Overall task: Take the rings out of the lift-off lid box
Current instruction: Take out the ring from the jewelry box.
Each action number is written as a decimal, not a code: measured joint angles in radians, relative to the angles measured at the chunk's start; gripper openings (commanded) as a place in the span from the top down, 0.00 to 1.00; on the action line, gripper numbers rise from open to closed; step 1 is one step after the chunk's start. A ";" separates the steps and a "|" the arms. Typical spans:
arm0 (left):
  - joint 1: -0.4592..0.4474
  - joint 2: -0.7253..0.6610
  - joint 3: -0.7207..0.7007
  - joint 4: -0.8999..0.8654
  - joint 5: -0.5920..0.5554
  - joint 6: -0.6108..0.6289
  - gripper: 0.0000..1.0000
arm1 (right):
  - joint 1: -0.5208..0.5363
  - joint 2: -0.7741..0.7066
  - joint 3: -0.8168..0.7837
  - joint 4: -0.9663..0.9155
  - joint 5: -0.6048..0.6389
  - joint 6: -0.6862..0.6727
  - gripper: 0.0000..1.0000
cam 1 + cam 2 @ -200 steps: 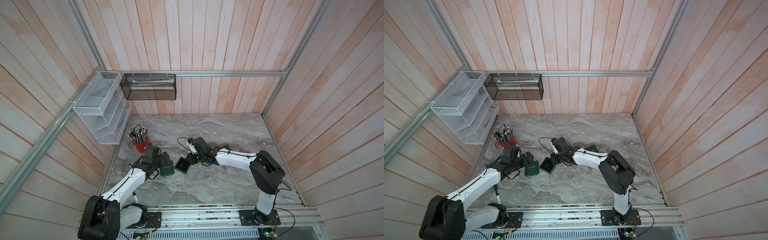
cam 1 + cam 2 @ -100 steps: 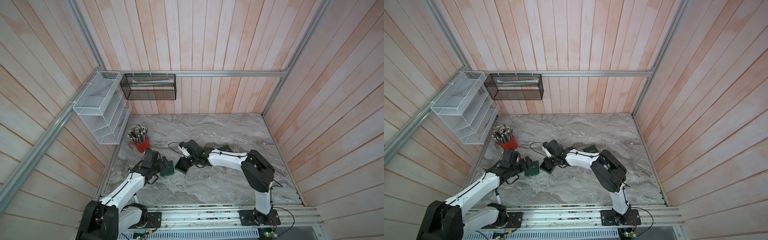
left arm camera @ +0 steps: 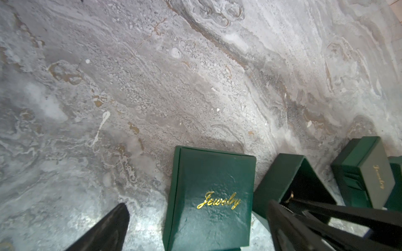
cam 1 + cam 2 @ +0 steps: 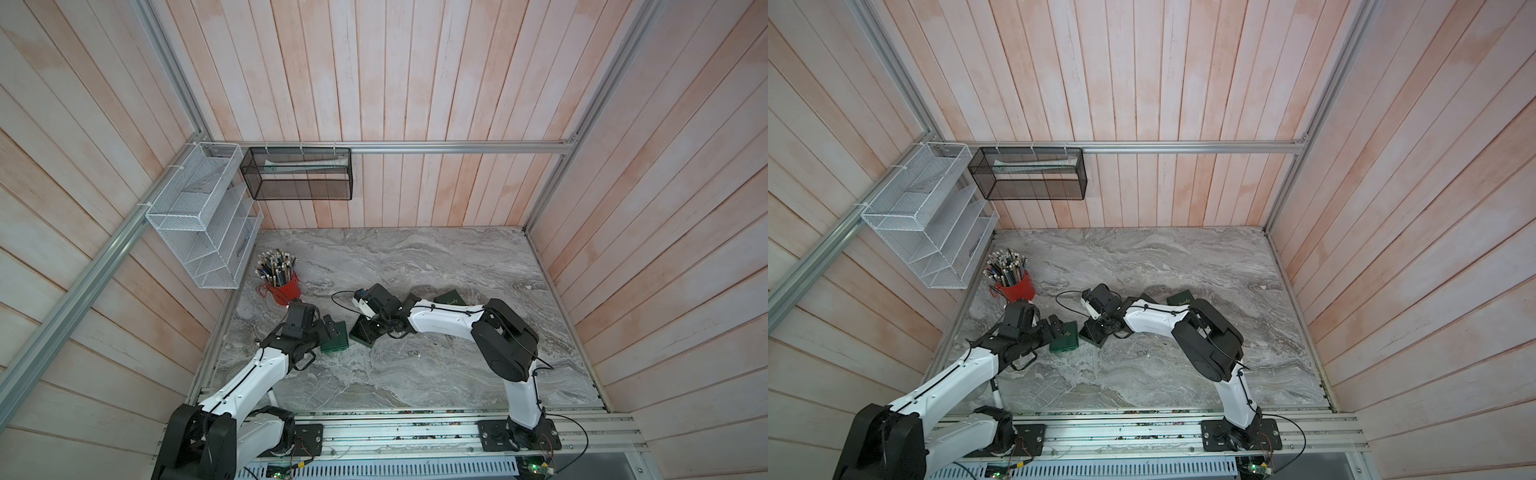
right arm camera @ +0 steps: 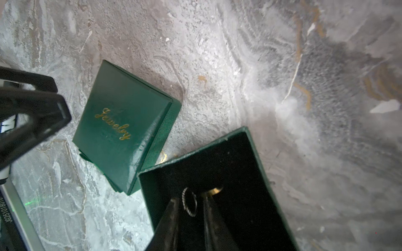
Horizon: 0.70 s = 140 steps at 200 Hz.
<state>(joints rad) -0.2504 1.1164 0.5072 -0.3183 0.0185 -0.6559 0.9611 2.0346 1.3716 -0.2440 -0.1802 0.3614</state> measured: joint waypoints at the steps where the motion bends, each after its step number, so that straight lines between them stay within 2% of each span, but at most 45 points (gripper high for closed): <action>1: 0.000 0.000 0.000 0.000 0.000 0.000 0.00 | 0.000 0.000 0.000 0.000 0.000 0.000 0.80; 35: 0.002 0.001 -0.001 0.001 0.004 0.000 0.00 | 0.001 0.002 0.002 0.000 0.007 -0.004 0.91; 90: 0.002 0.002 -0.001 0.003 0.020 -0.002 0.00 | 0.000 0.004 0.002 -0.004 0.035 0.008 0.97; 140: 0.003 0.003 -0.003 0.070 0.106 -0.027 0.04 | -0.020 -0.055 -0.048 0.005 0.052 0.056 0.99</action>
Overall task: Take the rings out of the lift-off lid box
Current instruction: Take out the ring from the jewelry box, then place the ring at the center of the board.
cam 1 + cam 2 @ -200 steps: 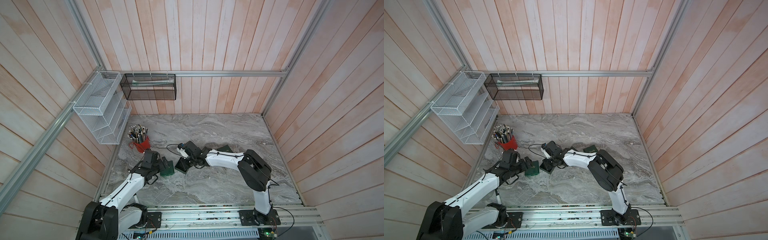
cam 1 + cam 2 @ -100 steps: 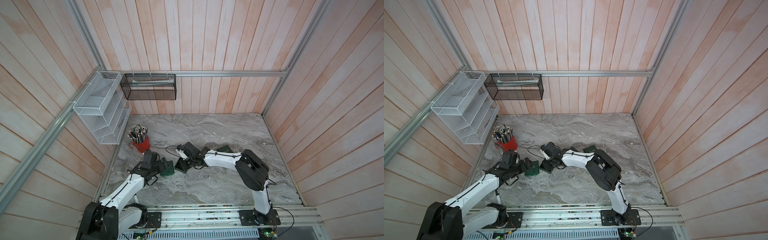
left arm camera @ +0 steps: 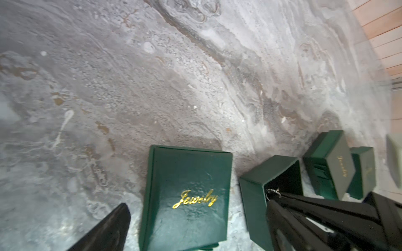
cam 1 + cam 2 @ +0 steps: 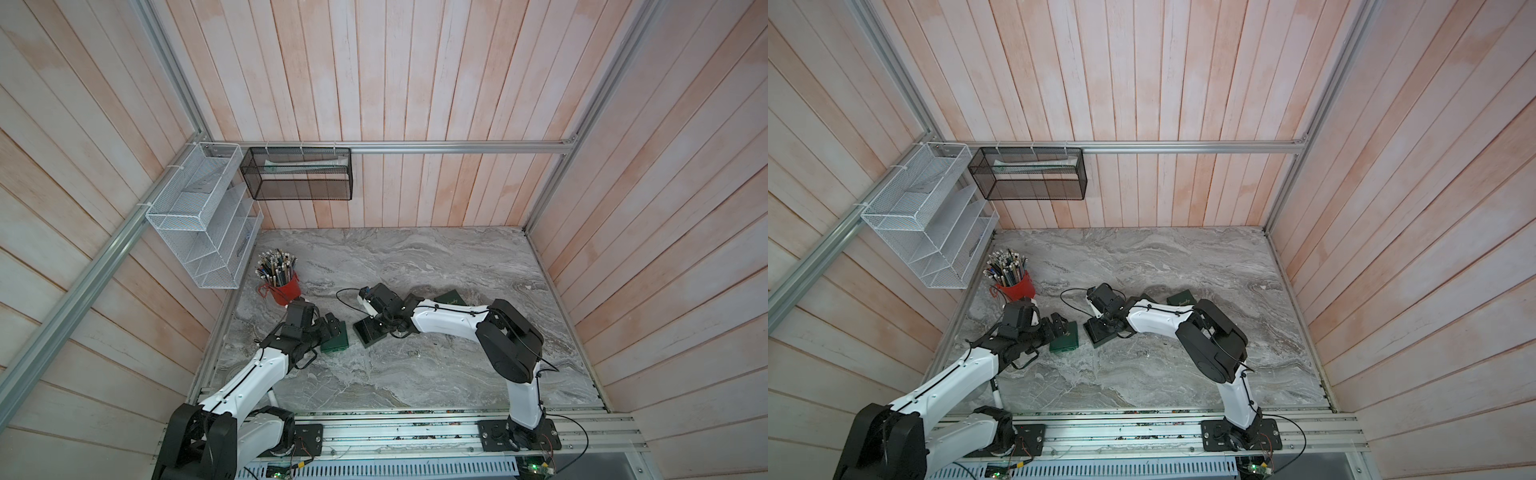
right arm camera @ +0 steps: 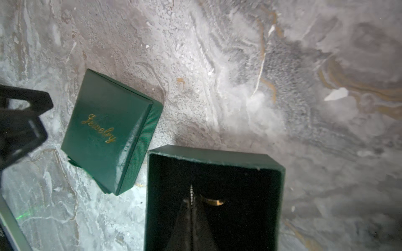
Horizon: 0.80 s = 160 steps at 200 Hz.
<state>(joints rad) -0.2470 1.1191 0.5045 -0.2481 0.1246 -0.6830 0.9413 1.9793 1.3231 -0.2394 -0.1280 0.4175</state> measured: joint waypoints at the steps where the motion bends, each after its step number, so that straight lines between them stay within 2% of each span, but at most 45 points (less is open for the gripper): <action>1: 0.000 0.000 0.000 0.002 0.002 -0.002 0.04 | -0.002 -0.004 -0.003 0.001 0.001 0.002 0.99; 38: -0.018 0.024 0.000 0.064 0.052 -0.023 0.09 | -0.035 -0.070 -0.049 0.022 0.003 0.042 1.00; 85: -0.080 0.077 0.008 0.108 0.081 -0.033 0.09 | -0.074 -0.116 -0.121 0.060 -0.001 0.090 1.00; 131: -0.082 0.100 0.038 0.116 0.082 -0.032 0.09 | -0.178 -0.140 -0.206 0.068 0.008 0.125 1.00; 160: -0.082 0.113 0.066 0.118 0.081 -0.026 0.09 | -0.188 -0.137 -0.219 0.061 0.003 0.129 1.00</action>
<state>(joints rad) -0.3294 1.2324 0.5701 -0.1299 0.2058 -0.7094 0.7532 1.8420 1.1042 -0.1783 -0.1249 0.5468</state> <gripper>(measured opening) 0.913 0.041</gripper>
